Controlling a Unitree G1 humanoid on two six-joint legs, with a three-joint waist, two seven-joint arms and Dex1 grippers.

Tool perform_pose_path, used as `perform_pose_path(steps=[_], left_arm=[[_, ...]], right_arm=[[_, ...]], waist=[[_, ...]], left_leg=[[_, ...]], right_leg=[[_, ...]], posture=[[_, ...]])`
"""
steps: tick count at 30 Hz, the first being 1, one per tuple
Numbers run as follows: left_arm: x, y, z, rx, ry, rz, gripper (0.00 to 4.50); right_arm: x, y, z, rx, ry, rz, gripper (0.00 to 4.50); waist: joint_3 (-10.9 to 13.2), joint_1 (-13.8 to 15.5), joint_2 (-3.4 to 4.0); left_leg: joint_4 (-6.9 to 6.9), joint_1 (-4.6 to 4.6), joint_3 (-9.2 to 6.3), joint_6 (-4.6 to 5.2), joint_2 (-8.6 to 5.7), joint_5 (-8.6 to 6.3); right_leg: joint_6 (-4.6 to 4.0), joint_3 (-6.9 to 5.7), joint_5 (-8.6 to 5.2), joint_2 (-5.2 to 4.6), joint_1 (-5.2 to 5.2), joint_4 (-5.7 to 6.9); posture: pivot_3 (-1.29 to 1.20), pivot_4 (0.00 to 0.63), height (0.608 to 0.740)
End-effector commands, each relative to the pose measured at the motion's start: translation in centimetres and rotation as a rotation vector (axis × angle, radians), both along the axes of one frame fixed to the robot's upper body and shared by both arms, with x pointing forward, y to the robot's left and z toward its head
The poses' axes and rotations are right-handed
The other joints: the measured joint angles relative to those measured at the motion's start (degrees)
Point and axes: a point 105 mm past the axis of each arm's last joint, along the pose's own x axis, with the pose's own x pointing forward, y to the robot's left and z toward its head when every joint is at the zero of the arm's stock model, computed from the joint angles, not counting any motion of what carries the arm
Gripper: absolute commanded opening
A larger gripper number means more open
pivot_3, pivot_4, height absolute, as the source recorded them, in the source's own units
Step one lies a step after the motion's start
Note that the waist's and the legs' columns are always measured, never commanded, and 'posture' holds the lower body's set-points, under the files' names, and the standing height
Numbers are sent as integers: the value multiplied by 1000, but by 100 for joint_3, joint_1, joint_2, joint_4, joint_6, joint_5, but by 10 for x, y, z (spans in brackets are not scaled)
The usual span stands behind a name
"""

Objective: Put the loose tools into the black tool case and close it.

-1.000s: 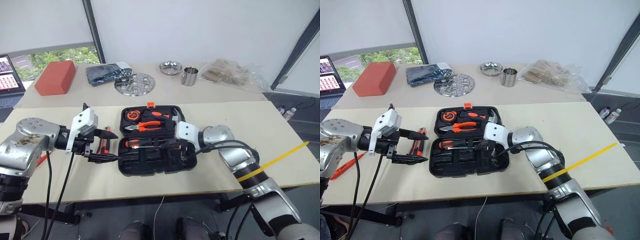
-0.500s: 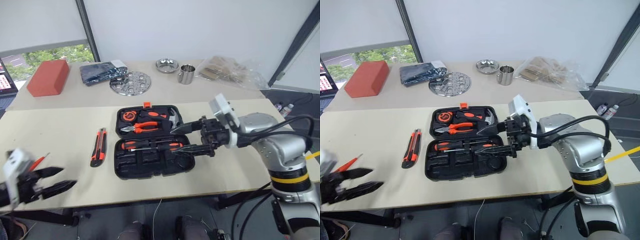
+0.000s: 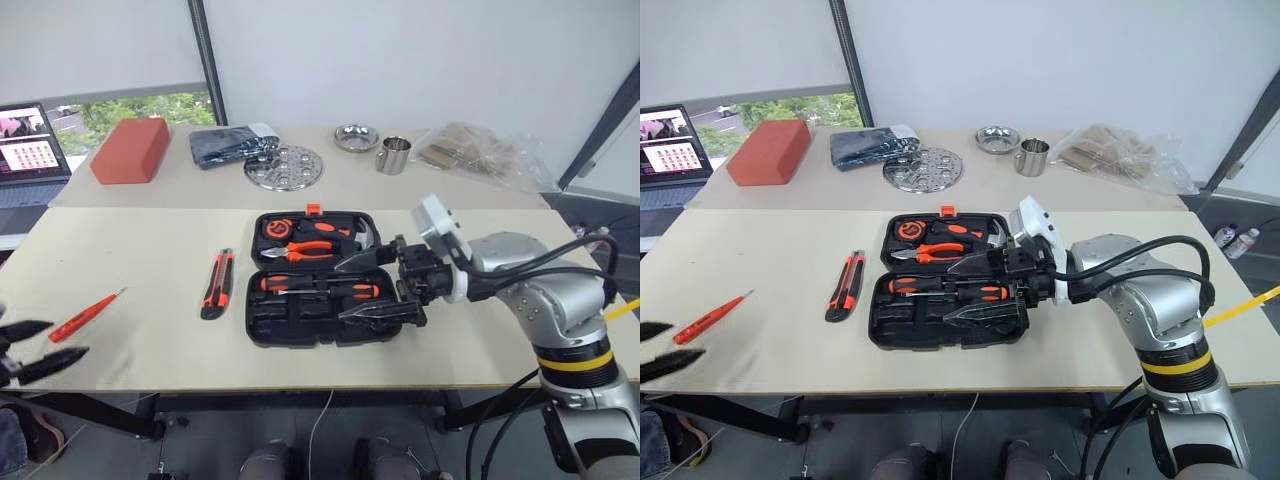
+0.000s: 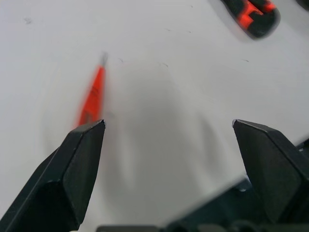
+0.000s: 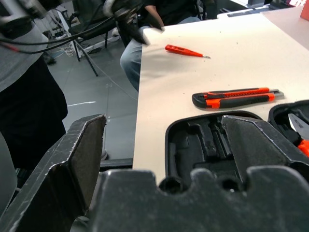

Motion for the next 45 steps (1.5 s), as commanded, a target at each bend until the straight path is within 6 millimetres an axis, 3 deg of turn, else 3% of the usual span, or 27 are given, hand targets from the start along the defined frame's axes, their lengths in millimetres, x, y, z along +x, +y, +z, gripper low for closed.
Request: perform_pose_path(steps=[1,6,13,16,19,25,28,30,32,35,40,45], left_arm=[[12,22,-2,76,49,6,4500],[27,47,-8,117,110,83,4500],[23,65,-46,137,328,202,4500],[23,65,-55,127,378,222,3816],[26,63,-57,105,389,230,2781],[46,52,-39,43,288,198,569],[76,12,11,-9,138,-33,399],[80,-24,34,-17,98,-227,399],[73,-72,50,-15,90,-461,399],[61,-133,51,11,110,-712,399],[63,-212,35,56,100,-1008,399],[92,-248,9,132,152,-1040,399]], right_arm=[[-7,-4,9,27,-41,0,4474],[-11,-10,8,34,-43,-40,4474],[-13,-18,12,53,-58,-106,4474],[-15,-19,14,49,-69,-114,4500],[-18,-21,14,35,-79,-119,4500],[-22,-28,11,12,-54,-143,4500],[-28,-42,3,-22,-16,-186,4500],[-31,-50,-1,-45,-3,-217,4500],[-34,-57,-7,-74,6,-246,4500],[-36,-64,-13,-108,3,-284,4500],[-32,-70,-20,-111,2,-366,4500],[-33,-69,-23,-93,-3,-413,4500]], waist=[[-2,-24,-3],[-2,-101,-7],[-4,-167,-17],[-5,-142,-20],[-6,-136,-19],[-6,-132,-21],[-8,-41,-47],[-12,14,-77],[-12,14,-77],[-12,-19,-75],[-11,-17,-70],[-11,28,-71]], left_leg=[[-2,-4,5,1,-1,1],[-14,-3,26,12,7,7],[-18,1,49,50,11,26],[-17,10,51,46,12,24],[-16,16,52,10,12,4],[-6,16,51,54,12,27],[3,2,40,65,11,26],[16,-13,26,65,11,25],[42,-34,10,75,10,18],[54,-36,5,97,2,7],[56,-22,11,99,1,10],[67,-16,13,98,4,17]], right_leg=[[0,-3,0,7,-2,0],[10,-10,-11,32,-3,0],[28,1,-22,36,-6,-3],[28,8,-22,31,-6,0],[23,9,-20,19,-7,10],[23,8,-19,13,-6,18],[21,0,-18,8,-6,18],[20,-7,-17,7,-7,15],[23,-12,-15,0,-6,6],[44,3,-9,-16,1,-2],[56,6,-15,6,12,8],[81,8,-30,24,23,14]], posture=[[0,150,734],[0,150,734],[0,150,734],[0,150,734],[0,150,734],[0,150,734],[0,150,734],[0,150,734],[0,150,734],[0,150,734],[0,150,734],[0,150,734]])
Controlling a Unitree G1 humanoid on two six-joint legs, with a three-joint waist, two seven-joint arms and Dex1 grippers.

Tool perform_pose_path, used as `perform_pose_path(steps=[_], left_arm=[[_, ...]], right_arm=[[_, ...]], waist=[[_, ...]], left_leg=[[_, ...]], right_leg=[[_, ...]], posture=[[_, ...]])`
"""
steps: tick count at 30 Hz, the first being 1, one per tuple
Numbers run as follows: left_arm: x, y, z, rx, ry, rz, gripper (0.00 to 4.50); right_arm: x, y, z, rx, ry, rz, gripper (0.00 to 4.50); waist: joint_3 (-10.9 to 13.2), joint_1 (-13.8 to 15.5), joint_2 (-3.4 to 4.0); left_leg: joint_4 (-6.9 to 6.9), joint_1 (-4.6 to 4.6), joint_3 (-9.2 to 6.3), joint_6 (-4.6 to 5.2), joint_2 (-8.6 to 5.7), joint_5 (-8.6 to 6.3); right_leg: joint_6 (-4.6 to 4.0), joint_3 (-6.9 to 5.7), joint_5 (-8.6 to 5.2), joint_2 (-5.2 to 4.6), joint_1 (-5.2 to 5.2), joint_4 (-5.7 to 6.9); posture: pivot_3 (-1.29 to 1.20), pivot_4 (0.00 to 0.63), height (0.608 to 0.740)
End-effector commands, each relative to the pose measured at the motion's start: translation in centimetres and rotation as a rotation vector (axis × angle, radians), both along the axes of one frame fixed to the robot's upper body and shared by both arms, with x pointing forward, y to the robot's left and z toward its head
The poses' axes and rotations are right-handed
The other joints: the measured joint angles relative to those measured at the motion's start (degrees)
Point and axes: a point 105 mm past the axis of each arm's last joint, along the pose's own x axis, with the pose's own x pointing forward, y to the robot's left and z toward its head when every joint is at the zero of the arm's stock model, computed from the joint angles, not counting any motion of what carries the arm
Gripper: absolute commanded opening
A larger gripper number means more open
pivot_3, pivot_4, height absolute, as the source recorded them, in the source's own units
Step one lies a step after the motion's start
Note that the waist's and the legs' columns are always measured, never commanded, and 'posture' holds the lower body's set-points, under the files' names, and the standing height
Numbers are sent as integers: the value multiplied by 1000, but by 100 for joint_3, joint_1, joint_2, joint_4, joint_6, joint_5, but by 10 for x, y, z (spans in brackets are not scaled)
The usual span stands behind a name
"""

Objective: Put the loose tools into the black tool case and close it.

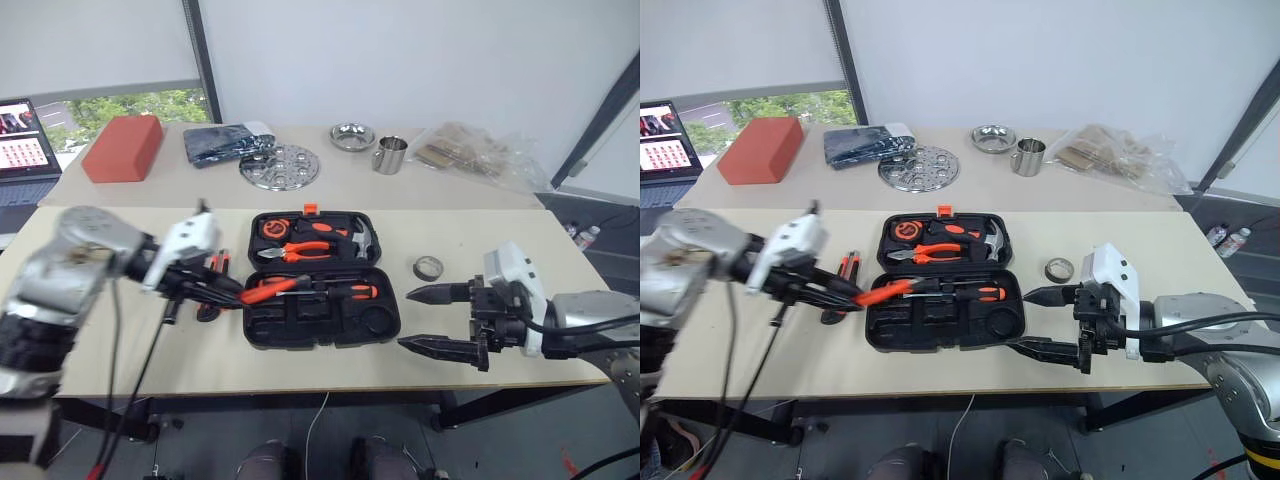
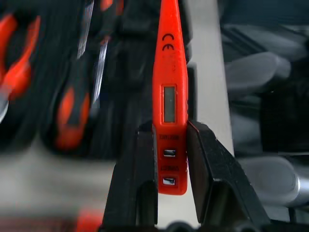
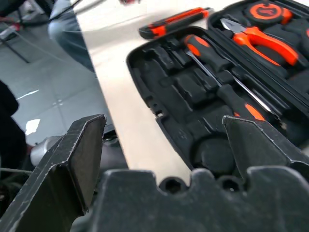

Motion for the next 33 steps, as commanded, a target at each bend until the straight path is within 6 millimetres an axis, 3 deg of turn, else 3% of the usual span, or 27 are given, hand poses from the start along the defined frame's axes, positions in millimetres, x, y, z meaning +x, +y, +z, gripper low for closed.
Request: perform_pose_path(steps=[1,10,19,21,27,30,33], left_arm=[[23,-10,-16,108,-26,28,399],[48,-32,-36,153,-41,-36,399],[58,-31,-46,187,-32,-66,399],[59,-33,-47,188,-39,-74,1407],[42,-41,-17,15,20,-113,3352],[30,-31,-2,-75,62,-95,3352],[27,-22,3,-178,90,-52,2627]], right_arm=[[-4,3,8,13,-72,-24,4500],[-6,0,9,44,-92,-95,4500],[-6,1,10,75,-97,-120,4500],[-5,2,9,80,-97,-127,4500],[-7,2,7,90,-86,-136,4500],[-10,1,5,91,-78,-140,4500],[-12,0,2,91,-70,-150,4500]], waist=[[0,3,0],[0,19,0],[0,25,0],[0,25,0],[0,17,0],[0,-14,0],[-3,-19,5]], left_leg=[[7,-1,0,2,1,0],[19,-16,-4,16,1,-2],[31,-25,-8,29,-2,-6],[31,-25,-8,33,-2,-5],[32,-30,-12,38,-2,-4],[31,-31,-15,38,-1,-4],[31,-29,-17,38,-1,-4]], right_leg=[[0,2,0,1,0,0],[-33,3,22,-1,-5,-5],[-27,0,24,-8,-6,-9],[-24,1,26,-11,-6,-9],[-22,-1,29,-14,-8,-9],[-22,1,28,-15,-10,-8],[-20,2,27,-14,-9,-7]], posture=[[0,150,734],[0,150,734],[0,150,734],[0,150,734],[0,150,734],[0,150,734],[0,150,734]])
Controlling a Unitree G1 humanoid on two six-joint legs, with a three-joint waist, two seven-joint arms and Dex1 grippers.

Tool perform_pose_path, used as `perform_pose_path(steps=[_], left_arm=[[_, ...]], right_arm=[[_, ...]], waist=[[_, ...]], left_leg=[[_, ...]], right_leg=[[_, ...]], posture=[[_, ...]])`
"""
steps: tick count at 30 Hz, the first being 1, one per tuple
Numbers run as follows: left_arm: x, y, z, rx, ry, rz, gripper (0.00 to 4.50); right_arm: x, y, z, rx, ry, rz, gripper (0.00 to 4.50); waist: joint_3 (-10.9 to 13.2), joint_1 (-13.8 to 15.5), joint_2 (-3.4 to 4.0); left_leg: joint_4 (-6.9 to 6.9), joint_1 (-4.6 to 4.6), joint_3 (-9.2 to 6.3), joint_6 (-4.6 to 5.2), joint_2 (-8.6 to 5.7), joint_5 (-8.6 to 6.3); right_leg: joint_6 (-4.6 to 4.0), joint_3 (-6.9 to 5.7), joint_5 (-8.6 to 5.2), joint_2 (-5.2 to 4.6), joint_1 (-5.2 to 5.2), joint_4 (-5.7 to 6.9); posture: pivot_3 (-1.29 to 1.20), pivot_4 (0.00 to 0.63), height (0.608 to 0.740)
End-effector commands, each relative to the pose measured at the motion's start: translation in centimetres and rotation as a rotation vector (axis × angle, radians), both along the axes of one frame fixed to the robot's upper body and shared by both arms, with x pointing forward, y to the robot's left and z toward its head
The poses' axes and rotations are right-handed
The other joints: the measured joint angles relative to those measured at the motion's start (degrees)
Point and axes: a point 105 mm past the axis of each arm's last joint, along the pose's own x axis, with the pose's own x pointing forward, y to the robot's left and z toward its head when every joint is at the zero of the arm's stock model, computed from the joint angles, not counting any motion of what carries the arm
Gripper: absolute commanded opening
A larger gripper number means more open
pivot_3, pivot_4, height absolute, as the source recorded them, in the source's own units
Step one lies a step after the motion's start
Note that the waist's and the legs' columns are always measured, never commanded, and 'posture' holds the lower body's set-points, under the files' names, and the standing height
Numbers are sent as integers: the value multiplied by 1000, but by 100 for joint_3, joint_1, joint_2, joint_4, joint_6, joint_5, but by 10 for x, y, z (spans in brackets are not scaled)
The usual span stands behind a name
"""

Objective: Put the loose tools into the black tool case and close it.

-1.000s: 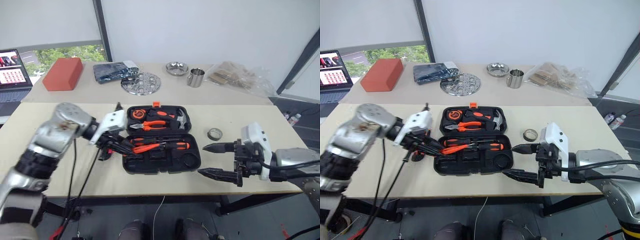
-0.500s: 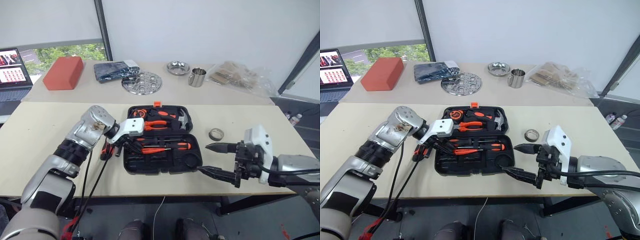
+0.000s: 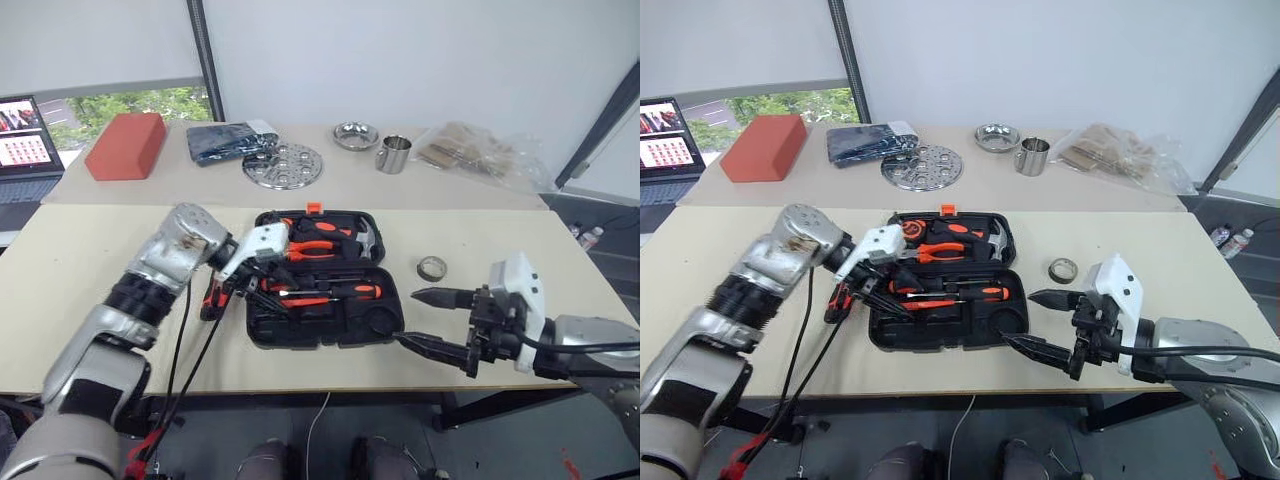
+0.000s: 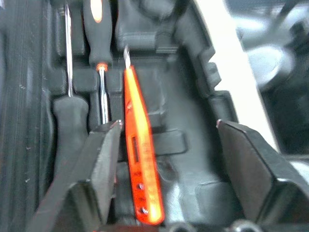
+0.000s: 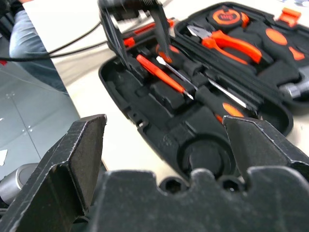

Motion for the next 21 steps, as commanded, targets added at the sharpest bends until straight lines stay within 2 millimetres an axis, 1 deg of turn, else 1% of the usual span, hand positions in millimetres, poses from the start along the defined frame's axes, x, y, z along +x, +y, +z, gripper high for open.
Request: perform_pose_path(steps=[1,2,3,4,7,10,11,15,17,21], left_arm=[[-6,4,12,-147,27,34,2250],[-1,3,9,-179,27,74,1850],[5,2,2,-205,28,121,1615],[8,1,-2,-222,30,154,1165],[15,-5,-18,-265,43,211,92],[18,-15,-42,-265,80,266,30],[20,-18,-48,-257,80,288,30],[21,-23,-59,-254,75,310,30],[19,-21,-63,-242,76,315,30],[12,-7,-70,-184,76,306,30]], right_arm=[[-5,0,12,19,-61,2,4500],[-5,0,11,20,-60,0,4500],[-5,-1,12,21,-61,-1,4500],[-5,-1,12,21,-61,-2,4500],[-5,0,12,21,-63,-4,4500],[-4,1,11,23,-64,-4,4500],[-4,1,11,23,-63,-2,4500],[-4,4,10,29,-60,0,4500],[-4,6,9,36,-56,3,4500],[-5,7,8,42,-53,5,4500]], waist=[[-1,9,1],[-1,16,1],[-1,30,2],[-1,50,1],[-1,83,1],[-1,82,1],[-1,82,1],[-2,77,1],[-3,70,2],[-5,59,5]], left_leg=[[0,2,0,0,0,0],[1,2,0,0,0,0],[2,1,0,0,-2,0],[4,2,-1,1,-3,1],[7,2,-4,13,-7,3],[9,1,-4,16,-7,1],[8,1,-4,16,-7,1],[8,2,-4,16,-7,1],[8,3,-4,16,-7,1],[7,5,-5,15,-6,1]], right_leg=[[1,0,-1,0,2,0],[3,0,-2,0,3,1],[5,-1,-3,0,4,0],[11,-2,-4,-1,9,-1],[40,4,-13,-1,19,-8],[32,9,-5,-2,20,-8],[12,8,7,-2,19,-7],[11,7,8,-1,19,-7],[11,8,8,-1,19,-7],[10,9,8,-2,19,-7]], posture=[[0,150,734],[0,150,734],[0,150,734],[0,150,734],[0,150,734],[0,150,734],[0,150,734],[0,150,734],[0,150,734],[0,150,734]])
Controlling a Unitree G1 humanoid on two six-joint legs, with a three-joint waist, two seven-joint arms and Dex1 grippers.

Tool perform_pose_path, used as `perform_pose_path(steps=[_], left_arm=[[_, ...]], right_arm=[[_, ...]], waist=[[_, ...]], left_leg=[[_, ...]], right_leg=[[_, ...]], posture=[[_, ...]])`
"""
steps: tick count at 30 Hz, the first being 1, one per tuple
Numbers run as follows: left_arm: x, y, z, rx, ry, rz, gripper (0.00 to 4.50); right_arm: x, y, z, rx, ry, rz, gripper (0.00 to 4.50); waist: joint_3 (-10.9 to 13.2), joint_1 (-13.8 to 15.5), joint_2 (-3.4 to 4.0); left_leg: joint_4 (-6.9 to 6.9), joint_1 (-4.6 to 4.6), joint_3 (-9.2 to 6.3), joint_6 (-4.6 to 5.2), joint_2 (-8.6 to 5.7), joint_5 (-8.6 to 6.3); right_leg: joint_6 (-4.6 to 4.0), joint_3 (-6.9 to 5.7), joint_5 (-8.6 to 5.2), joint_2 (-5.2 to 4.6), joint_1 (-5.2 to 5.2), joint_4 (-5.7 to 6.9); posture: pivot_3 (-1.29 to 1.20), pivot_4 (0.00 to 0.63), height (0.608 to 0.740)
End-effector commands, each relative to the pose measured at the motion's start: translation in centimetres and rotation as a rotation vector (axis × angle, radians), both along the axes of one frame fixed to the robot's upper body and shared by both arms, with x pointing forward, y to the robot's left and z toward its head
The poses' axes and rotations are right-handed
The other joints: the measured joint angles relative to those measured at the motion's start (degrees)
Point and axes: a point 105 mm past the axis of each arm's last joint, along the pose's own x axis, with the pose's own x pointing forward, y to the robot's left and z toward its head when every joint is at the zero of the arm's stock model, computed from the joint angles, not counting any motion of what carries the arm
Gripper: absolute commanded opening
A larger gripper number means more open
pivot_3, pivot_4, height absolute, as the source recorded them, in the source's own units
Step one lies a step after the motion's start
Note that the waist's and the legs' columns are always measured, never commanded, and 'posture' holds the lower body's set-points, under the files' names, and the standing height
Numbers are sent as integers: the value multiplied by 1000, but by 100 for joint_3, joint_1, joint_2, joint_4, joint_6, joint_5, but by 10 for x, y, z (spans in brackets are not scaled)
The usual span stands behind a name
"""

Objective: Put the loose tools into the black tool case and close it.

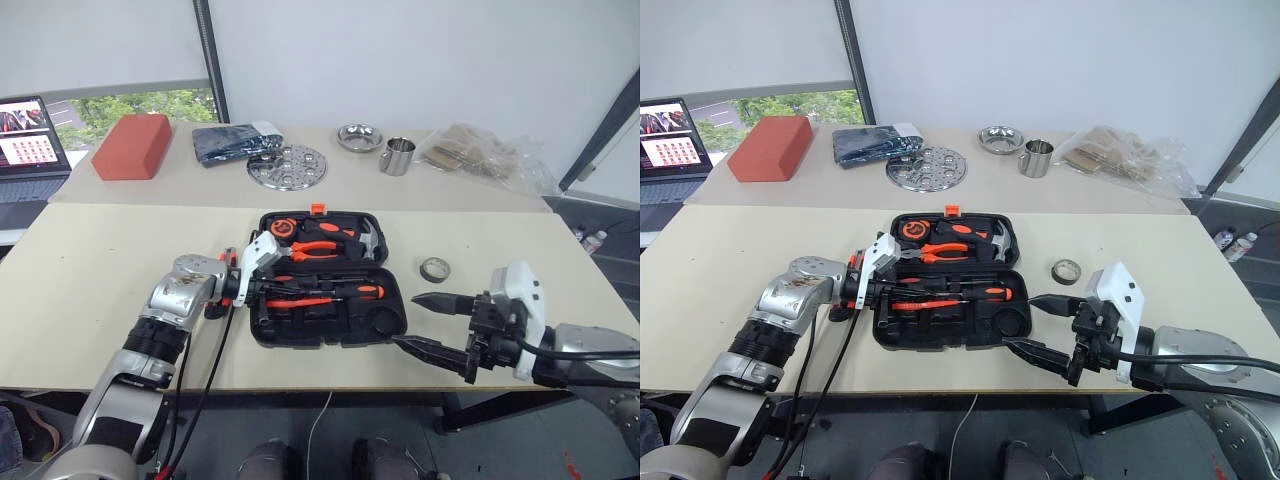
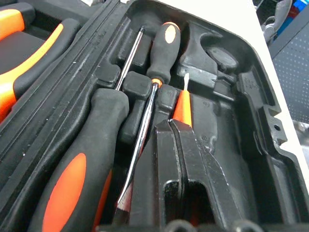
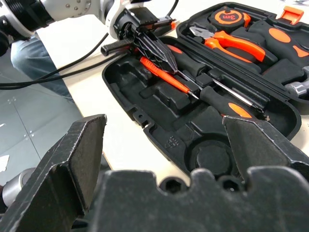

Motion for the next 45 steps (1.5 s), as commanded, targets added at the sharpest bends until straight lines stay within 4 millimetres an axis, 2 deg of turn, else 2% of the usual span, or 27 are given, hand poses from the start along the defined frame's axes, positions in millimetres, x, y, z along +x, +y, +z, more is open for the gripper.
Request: perform_pose_path(steps=[1,4,9,19,22,26,29,35,40,43,45], left_arm=[[-12,19,-13,91,31,-24,30],[-24,36,-21,166,49,-55,30],[-17,50,-23,219,15,-17,30],[-11,8,37,3,-27,-106,30],[-8,-1,32,32,-44,-116,30],[1,-4,12,102,-59,-99,30],[5,-1,-2,149,-59,-85,30],[0,14,-23,237,-40,-105,30],[-12,37,-28,283,1,-130,30],[-13,41,-27,280,1,-124,30],[-7,38,-15,234,-20,-103,30]], right_arm=[[-3,4,10,17,-57,18,4500],[-1,4,11,19,-57,16,4500],[1,4,12,29,-58,12,4500],[3,1,12,31,-57,4,4500],[3,1,12,32,-56,3,4500],[2,3,12,35,-57,2,4500],[1,2,11,34,-54,-3,4500],[1,2,11,34,-53,-10,4500],[1,1,10,40,-52,-16,4500],[0,0,10,40,-49,-21,4500],[0,0,9,39,-47,-23,4500]], waist=[[-2,-13,1],[-11,-56,14],[-20,-24,31],[-19,38,29],[-19,38,28],[-19,12,28],[-17,8,25],[-18,0,26],[-20,-67,29],[-21,-67,32],[-21,-66,32]], left_leg=[[0,1,0,0,0,0],[-2,6,-1,-1,1,0],[-13,53,-4,-1,2,-3],[-12,44,-19,10,1,-15],[-11,40,-19,10,1,-14],[-12,46,-16,10,0,-14],[-12,44,-16,10,0,-14],[-12,47,-19,11,0,-15],[-16,54,-20,6,3,-19],[-20,57,-21,2,5,-21],[-20,56,-21,2,5,-21]], right_leg=[[0,0,0,0,0,0],[-2,1,-1,0,0,1],[-3,-1,-7,-5,51,-11],[3,-13,-5,-15,60,-24],[5,-16,-7,-10,61,-26],[8,-12,-9,-7,64,-27],[8,-13,-9,-6,62,-27],[7,-11,-9,-12,63,-28],[2,-9,-12,-12,63,-28],[1,-11,-14,-11,63,-27],[2,-10,-15,-10,63,-27]], posture=[[0,150,734],[0,150,734],[0,150,734],[0,150,734],[0,150,734],[0,150,734],[0,150,734],[0,150,734],[0,150,734],[0,150,734],[0,150,734]])
